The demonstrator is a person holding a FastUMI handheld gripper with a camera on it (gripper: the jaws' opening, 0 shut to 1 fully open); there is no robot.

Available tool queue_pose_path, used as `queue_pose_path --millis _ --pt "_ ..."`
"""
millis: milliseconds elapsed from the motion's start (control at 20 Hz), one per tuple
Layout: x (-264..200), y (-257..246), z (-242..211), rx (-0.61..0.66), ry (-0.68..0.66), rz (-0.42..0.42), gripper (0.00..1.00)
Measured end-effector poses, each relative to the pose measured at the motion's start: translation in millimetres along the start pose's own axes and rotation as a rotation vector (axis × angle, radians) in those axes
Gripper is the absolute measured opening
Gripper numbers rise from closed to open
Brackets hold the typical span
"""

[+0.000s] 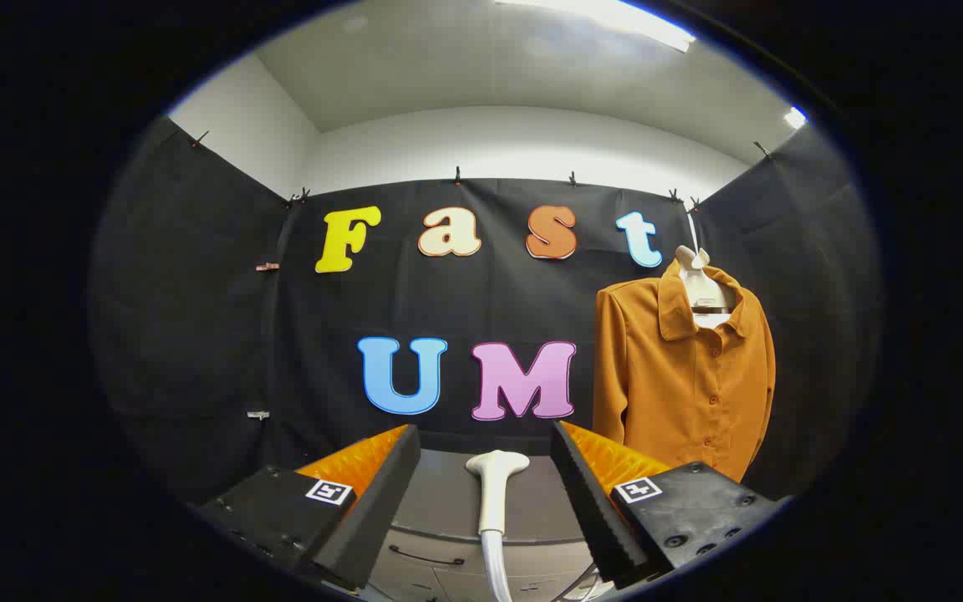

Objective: Iron the clothes twice with a garment steamer, once on the left side and once on the right side.

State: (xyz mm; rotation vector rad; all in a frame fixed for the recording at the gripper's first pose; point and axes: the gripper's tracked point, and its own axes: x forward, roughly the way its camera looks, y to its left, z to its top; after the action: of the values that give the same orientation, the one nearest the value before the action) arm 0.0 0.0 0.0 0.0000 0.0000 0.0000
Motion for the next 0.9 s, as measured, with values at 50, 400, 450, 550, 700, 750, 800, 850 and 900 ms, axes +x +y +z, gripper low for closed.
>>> queue_pose_path --millis 50,400,450,550,700,750,800,850,900 --pt "-0.7 0.0 1.1 -0.003 -0.003 0.0 0.98" --pt "-1.0 -2.9 3.0 0.007 -0.009 0.002 0.98" --pt "-0.9 -4.1 2.8 0.007 -0.008 -0.002 0.98" --pt "0.3 -4.9 0.7 0.001 -0.003 -0.007 0.98" --pt "0.9 -2.7 -2.0 -0.004 0.006 -0.01 0.98" --pt "0.9 -2.5 -2.3 -0.006 0.007 -0.012 0.98" --pt "0.6 -2.2 -2.3 -0.007 0.008 -0.013 0.98" --pt "0.7 -1.5 -2.2 -0.007 0.008 -0.012 0.98" --pt "0.8 -1.8 -2.5 -0.005 0.009 -0.013 0.98"
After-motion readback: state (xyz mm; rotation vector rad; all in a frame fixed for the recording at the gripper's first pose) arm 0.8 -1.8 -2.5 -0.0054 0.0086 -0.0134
